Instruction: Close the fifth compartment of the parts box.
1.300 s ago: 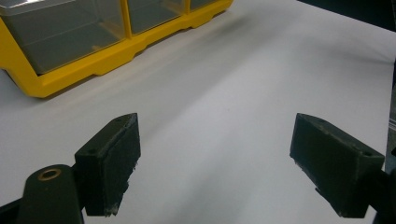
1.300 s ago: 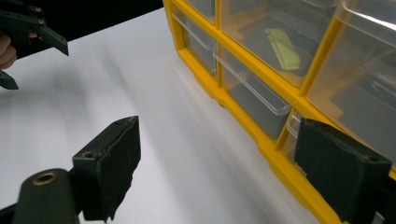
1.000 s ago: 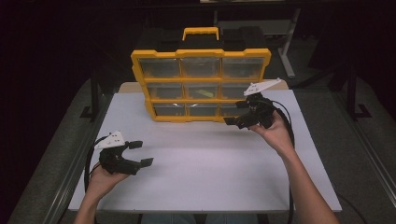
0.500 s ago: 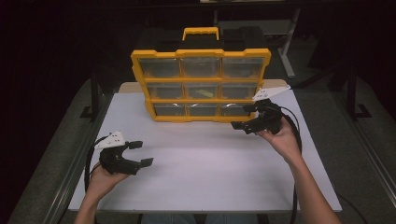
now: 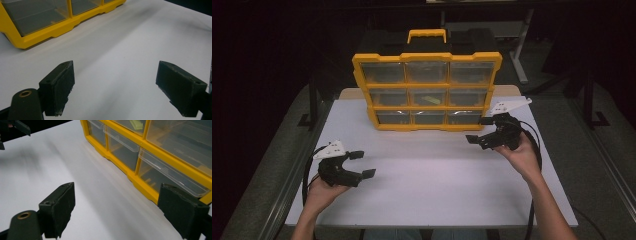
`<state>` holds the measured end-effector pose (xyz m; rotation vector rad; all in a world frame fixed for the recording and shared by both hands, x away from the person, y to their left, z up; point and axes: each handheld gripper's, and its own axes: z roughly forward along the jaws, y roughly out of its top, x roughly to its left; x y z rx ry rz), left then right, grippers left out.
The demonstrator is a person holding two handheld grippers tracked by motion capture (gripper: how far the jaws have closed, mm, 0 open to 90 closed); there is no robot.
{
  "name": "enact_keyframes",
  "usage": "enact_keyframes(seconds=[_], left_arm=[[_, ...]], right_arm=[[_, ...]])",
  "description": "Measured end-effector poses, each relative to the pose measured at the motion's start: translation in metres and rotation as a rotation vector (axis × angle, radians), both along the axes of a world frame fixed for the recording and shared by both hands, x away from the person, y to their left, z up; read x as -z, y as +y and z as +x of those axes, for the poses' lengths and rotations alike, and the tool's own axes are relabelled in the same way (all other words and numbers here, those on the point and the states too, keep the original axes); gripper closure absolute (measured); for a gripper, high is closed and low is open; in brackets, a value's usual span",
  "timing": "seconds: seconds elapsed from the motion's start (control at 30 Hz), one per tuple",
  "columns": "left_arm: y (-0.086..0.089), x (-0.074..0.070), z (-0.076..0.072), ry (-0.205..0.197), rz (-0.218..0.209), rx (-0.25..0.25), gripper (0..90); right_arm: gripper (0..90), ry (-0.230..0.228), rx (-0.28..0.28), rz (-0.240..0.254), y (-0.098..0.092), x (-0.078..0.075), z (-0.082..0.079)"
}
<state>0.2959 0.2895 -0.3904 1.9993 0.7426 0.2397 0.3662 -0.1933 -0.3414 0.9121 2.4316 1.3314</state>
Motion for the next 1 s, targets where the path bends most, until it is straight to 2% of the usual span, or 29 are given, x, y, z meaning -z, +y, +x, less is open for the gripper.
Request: enact_keyframes(seconds=[1.0], left_arm=[[0.004, 0.001, 0.000, 0.001, -0.005, -0.023, 14.7]], right_arm=[[13.6, -0.011, 0.065, 0.008, -0.032, 0.025, -0.027]])
